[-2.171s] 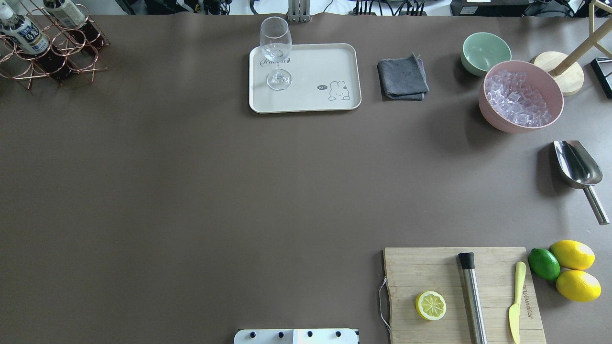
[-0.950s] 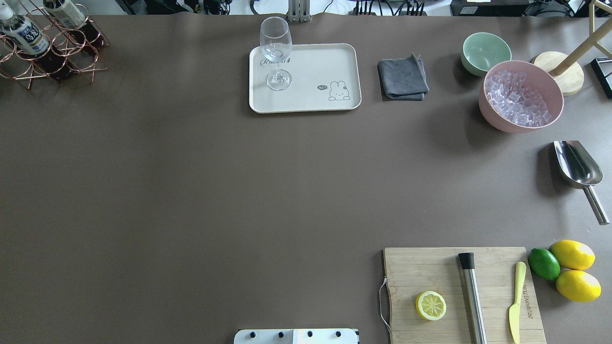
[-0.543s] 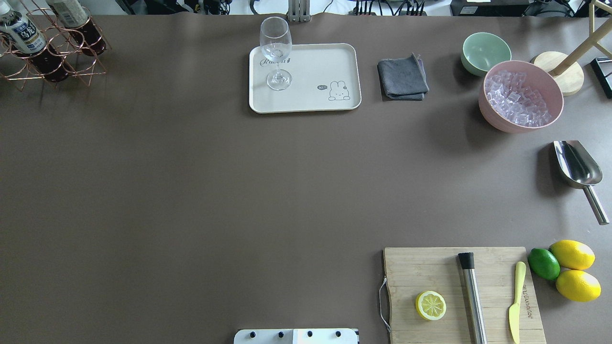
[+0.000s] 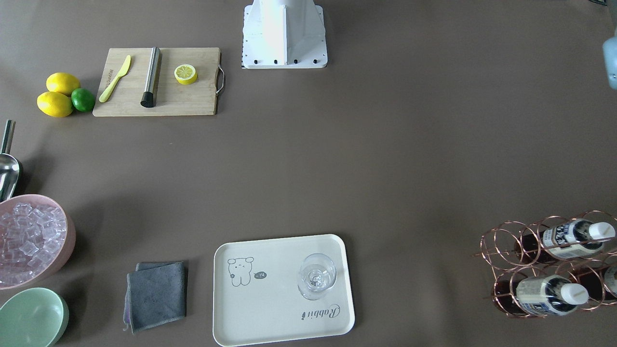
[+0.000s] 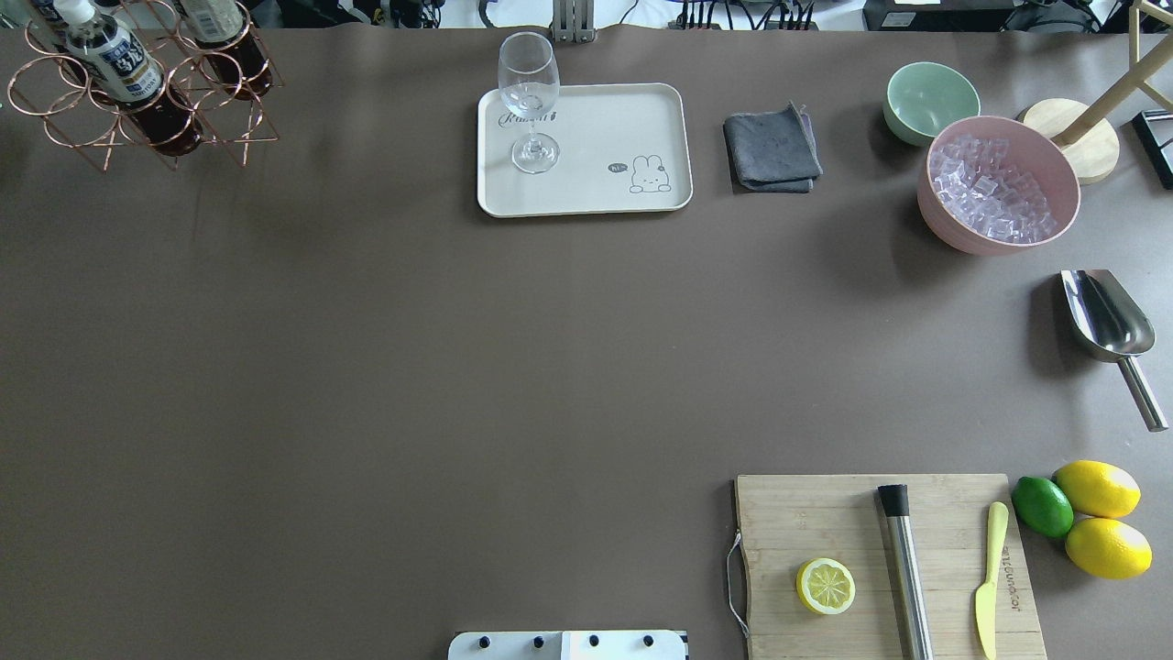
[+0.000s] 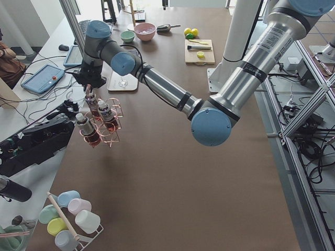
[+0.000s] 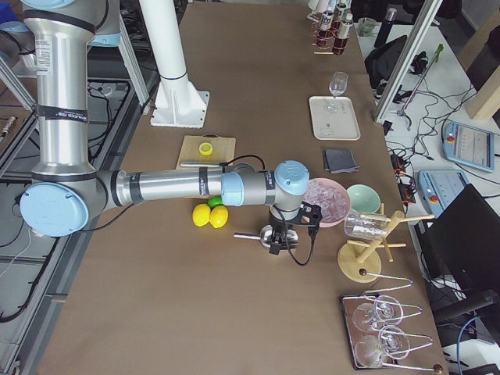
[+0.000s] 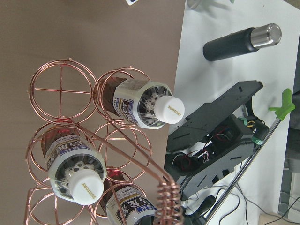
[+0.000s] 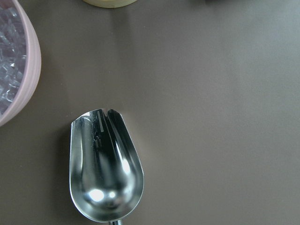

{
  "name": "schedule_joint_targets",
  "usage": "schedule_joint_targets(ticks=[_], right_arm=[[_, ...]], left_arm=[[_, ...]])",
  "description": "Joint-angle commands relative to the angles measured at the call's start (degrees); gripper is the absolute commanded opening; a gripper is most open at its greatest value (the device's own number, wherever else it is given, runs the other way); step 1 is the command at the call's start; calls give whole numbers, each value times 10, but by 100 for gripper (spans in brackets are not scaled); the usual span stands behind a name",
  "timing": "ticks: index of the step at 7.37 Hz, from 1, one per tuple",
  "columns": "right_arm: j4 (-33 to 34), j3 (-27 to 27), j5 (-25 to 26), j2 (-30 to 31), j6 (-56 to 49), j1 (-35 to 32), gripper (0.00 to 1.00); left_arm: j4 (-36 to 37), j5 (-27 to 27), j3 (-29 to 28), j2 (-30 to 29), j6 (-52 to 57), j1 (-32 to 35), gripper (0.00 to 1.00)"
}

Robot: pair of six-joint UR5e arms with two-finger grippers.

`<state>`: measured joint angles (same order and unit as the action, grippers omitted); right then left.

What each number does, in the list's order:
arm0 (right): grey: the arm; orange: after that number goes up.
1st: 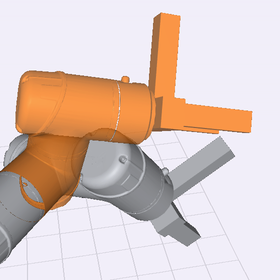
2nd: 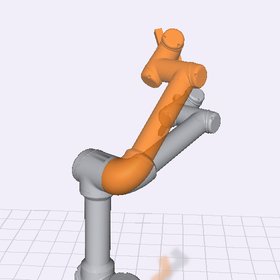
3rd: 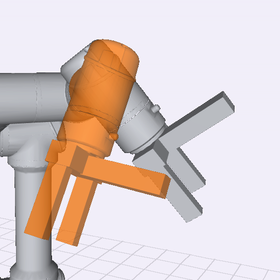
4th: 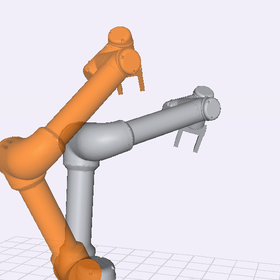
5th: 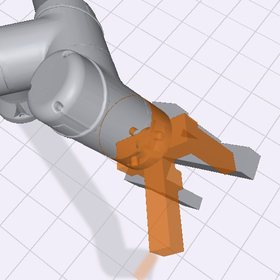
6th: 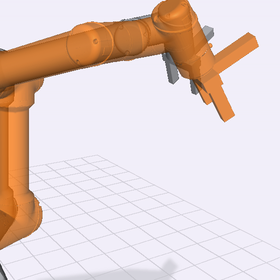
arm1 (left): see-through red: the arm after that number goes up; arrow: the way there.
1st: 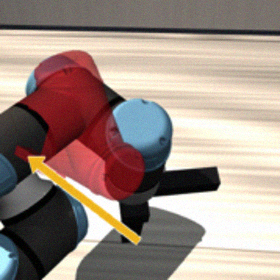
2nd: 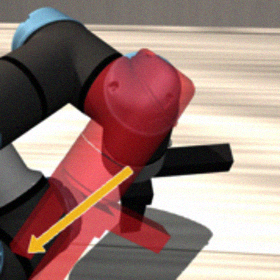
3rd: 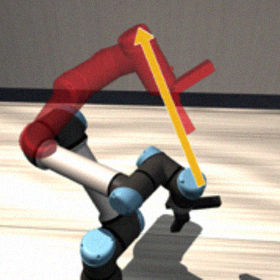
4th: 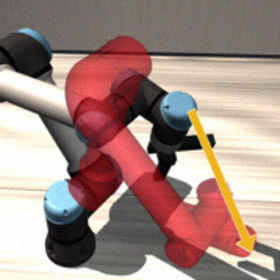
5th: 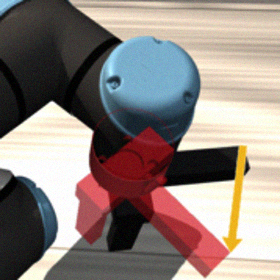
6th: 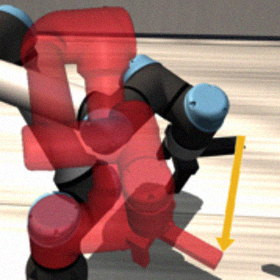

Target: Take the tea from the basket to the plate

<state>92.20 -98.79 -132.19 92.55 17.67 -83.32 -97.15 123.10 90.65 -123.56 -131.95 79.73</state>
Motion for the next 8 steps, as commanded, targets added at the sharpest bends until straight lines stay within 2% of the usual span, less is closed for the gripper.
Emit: schedule_joint_targets(ticks=[1,2,3,4,5,6,8], right_arm=[[0,1,-3,0,0,0,100],[3,1,-7,1,0,0,100],[-2,6,-7,-1,2,3,100],[-24,0,-30,-10,0,17,100],[-76,6,-39,-14,0,41,100],[-132,9,-36,-13,4,76,100],[-200,21,-60,-14,2,81,100]], left_arm=[[151,-5,197,-3,-63,-93,0],[199,-5,253,-7,-100,-130,0],[230,-5,275,-32,-136,-158,0],[258,-5,277,-74,-160,-194,0],[262,-8,277,-102,-175,-229,0],[263,-45,277,-129,-208,-276,0],[265,-143,272,-140,-238,-368,0]])
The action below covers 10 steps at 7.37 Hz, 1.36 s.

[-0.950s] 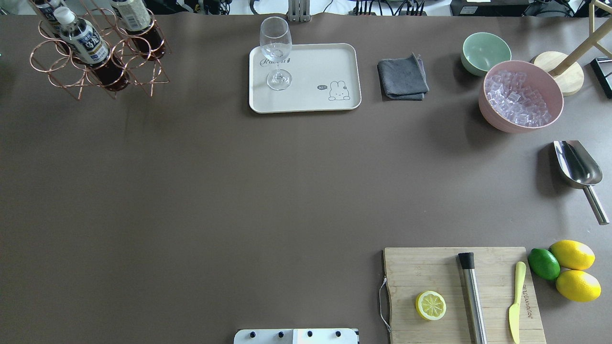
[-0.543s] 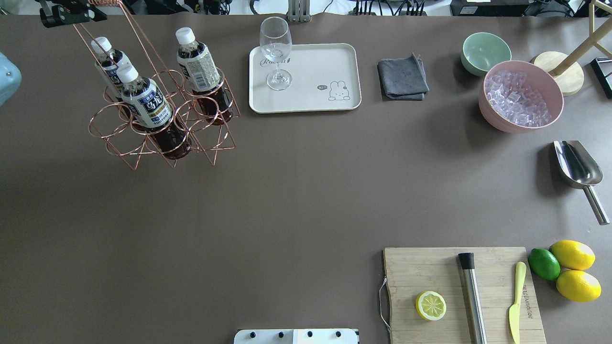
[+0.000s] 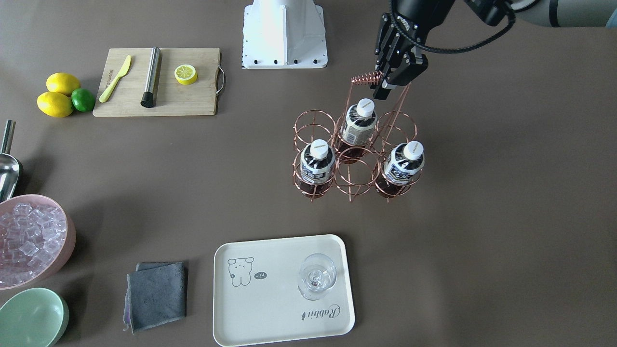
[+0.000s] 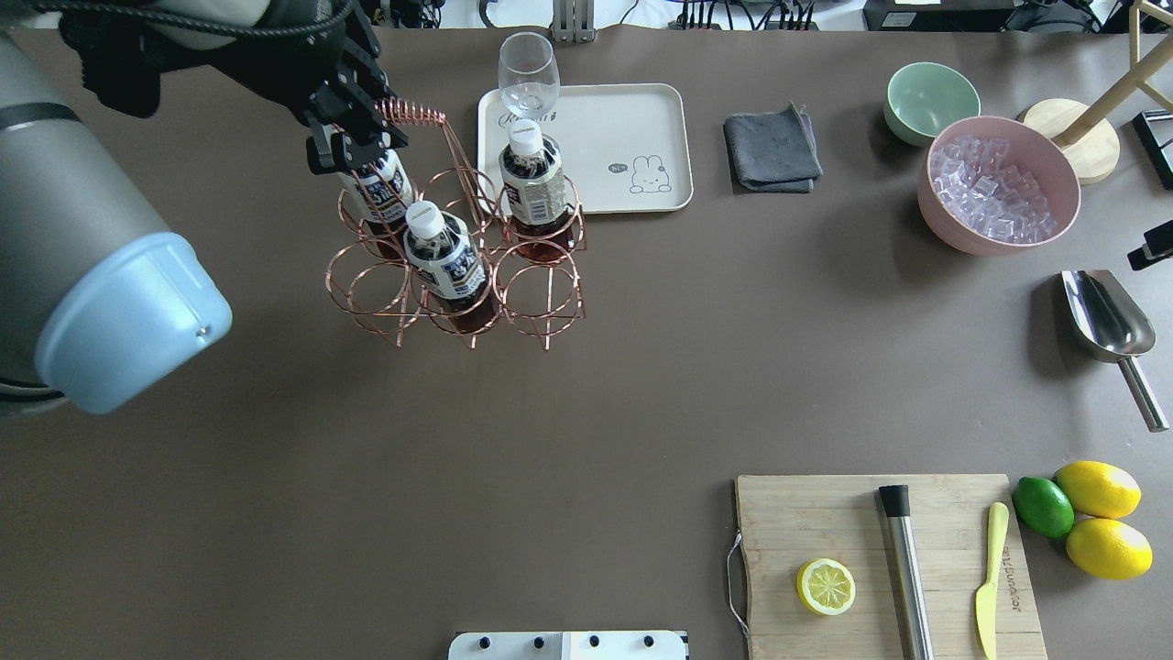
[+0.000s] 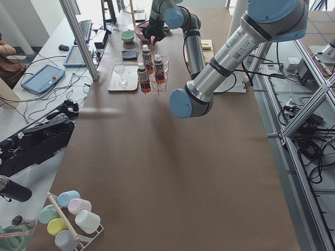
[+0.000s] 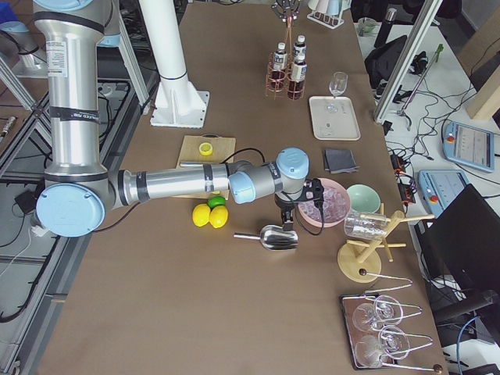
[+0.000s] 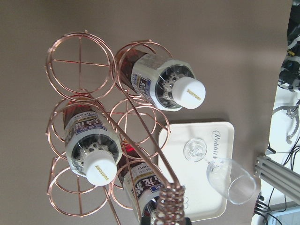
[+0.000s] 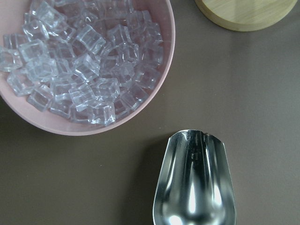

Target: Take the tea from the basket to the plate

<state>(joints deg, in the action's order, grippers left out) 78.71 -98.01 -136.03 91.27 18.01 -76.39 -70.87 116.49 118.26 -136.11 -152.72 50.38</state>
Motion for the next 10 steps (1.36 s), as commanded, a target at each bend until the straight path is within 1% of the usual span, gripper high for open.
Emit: schedule_joint_targets(ticks=[1,2,3,4,5,6,7,8,9,10], right_arm=[[-125,32,-55,-2,-2,19,100],[-181,41,-68,3,0,19,100],[-229,41,-69,5,0,19,100],[-286,46,-68,5,1,19,100],[-361,57,-67,5,4,19,100],[-409,61,-64,4,8,19,100],[-445,59,-60,4,8,19,100],[-503,83,-61,3,8,19,100],[-538,84,-43,3,8,19,100],[-564,82,-35,2,8,22,100]], left_arm=[[2,-109,-16,-38,-49,-94,0],[2,-110,-56,-76,-77,-98,0],[2,-122,-85,-112,-102,-106,0],[2,-144,-90,-115,-113,-125,0],[2,-151,-90,-109,-113,-136,0],[1,-152,-89,-94,-113,-142,0],[1,-164,-89,-93,-113,-152,0],[1,-179,-89,-93,-115,-164,0],[0,-186,-90,-94,-125,-172,0],[-1,-211,-88,-93,-134,-186,0]])
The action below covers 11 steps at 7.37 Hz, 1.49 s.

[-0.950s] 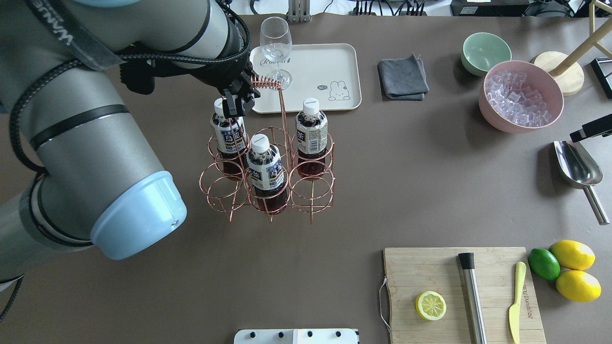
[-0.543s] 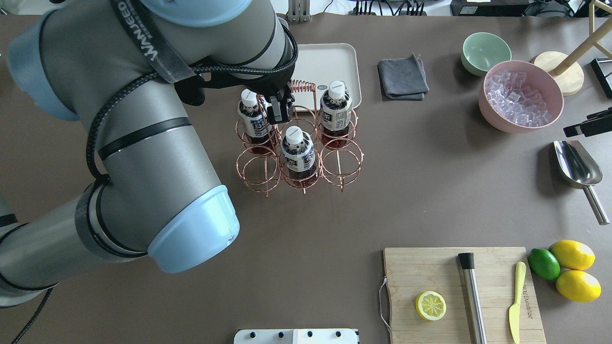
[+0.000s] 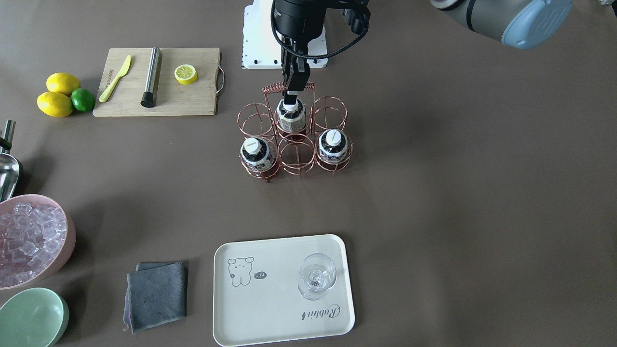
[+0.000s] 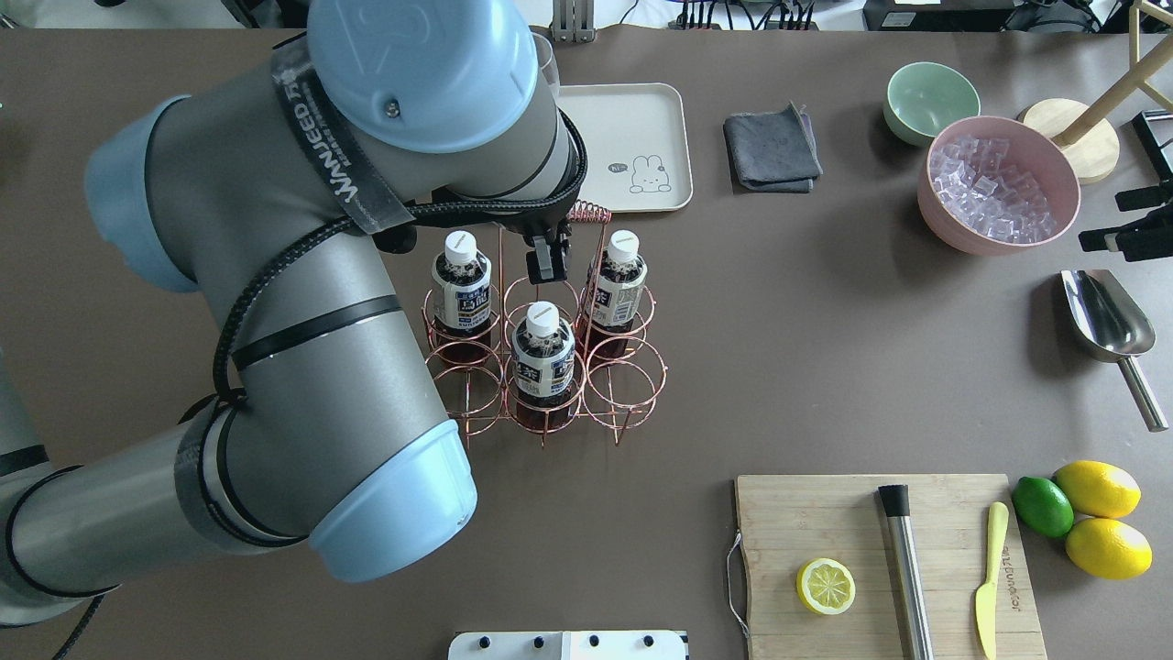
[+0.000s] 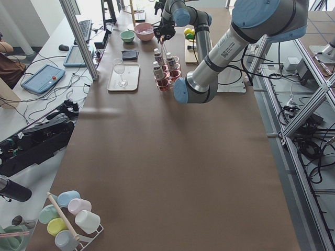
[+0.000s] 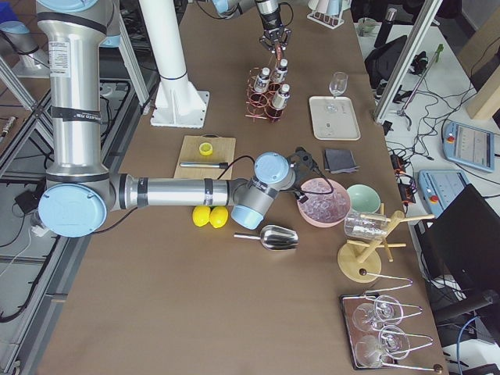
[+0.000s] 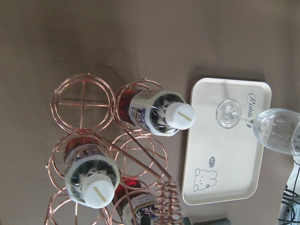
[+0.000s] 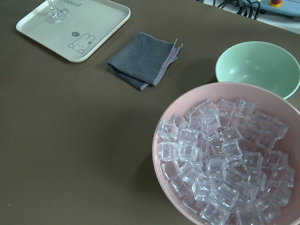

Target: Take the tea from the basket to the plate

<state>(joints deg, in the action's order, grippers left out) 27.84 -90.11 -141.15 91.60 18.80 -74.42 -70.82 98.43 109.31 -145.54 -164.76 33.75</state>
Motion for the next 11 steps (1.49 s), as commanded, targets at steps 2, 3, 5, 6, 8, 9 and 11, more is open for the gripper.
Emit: schedule_joint_targets(ticks=[2,3,5,6,8,9,11], right_arm=[[-129,26,26,-9,-1,12,99],[-191,58,37,-26,-1,21,99],[-198,39,39,-28,-3,34,98],[-198,21,56,-39,-3,65,98],[-196,34,71,-94,0,95,98],[-196,35,71,-110,9,104,98],[-198,35,76,-122,15,143,99]], left_arm=[[-2,-33,3,3,-14,-23,0],[0,-33,6,3,-14,-23,0],[1,-32,22,17,-14,-25,0],[2,-31,29,18,-14,-30,0],[2,-31,33,24,-15,-38,0],[3,-31,42,30,-15,-40,0],[27,-31,71,41,-15,-44,0]])
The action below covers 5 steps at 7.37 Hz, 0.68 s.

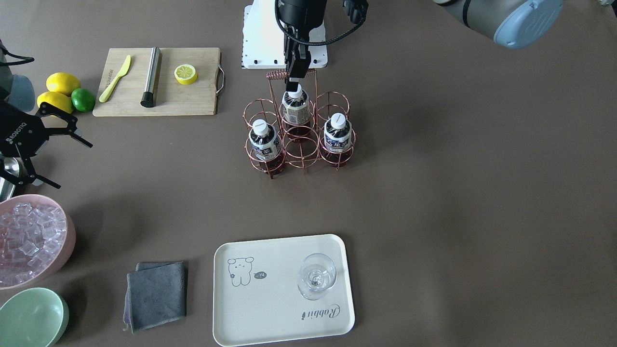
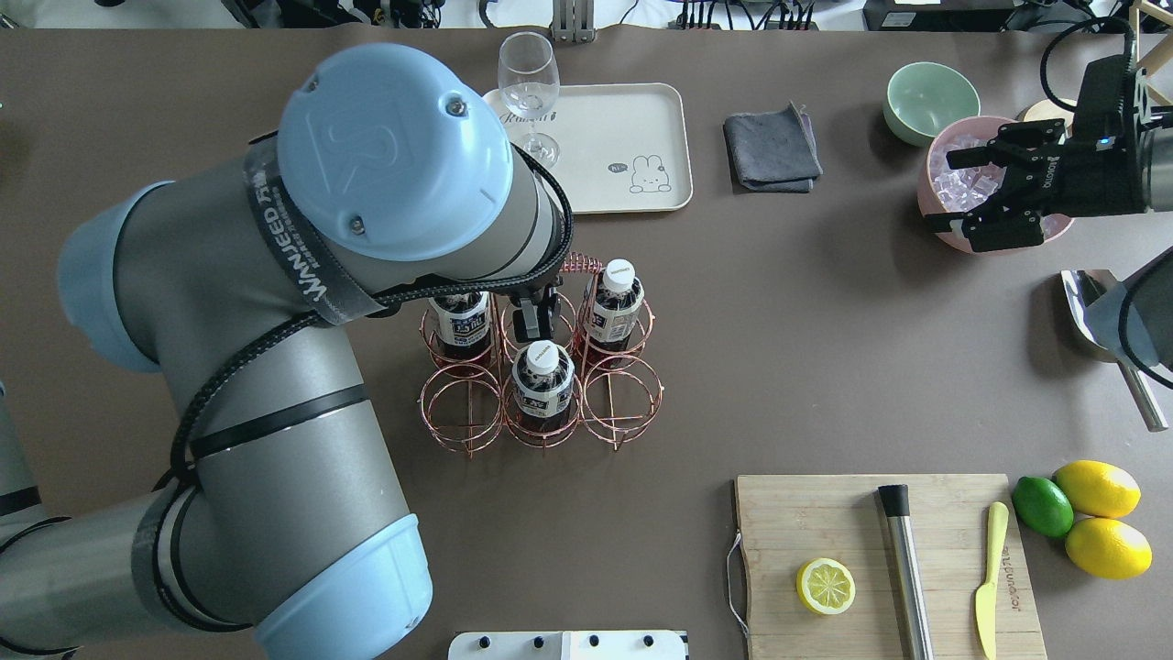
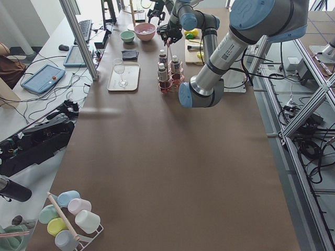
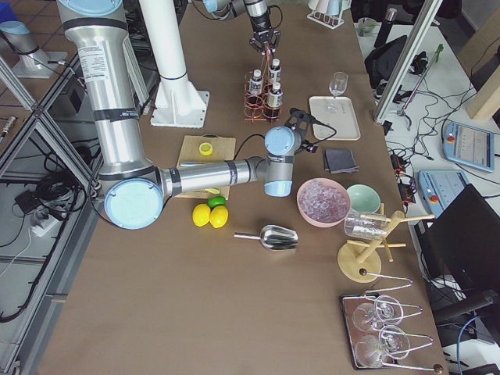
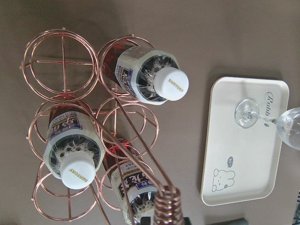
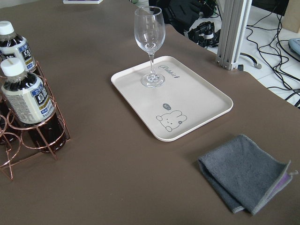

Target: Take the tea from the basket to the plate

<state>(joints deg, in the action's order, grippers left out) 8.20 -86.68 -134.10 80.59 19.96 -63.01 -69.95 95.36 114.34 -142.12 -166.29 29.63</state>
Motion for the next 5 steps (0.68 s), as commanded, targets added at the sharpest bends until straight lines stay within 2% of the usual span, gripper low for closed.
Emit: schedule_joint_targets(ticks=[1,2,3,5], right_arm=[[-12,2,31,-13,3,45,99],[-49,12,88,-17,3,91,99],[-82,30,114,-19,7,121,100],[-121,34,125,-14,7,129,99]], left_arm=[[21,0,23,8,0,-3,0],[21,0,23,10,0,-3,0],[21,0,23,11,0,-4,0],[22,0,23,11,0,-4,0]])
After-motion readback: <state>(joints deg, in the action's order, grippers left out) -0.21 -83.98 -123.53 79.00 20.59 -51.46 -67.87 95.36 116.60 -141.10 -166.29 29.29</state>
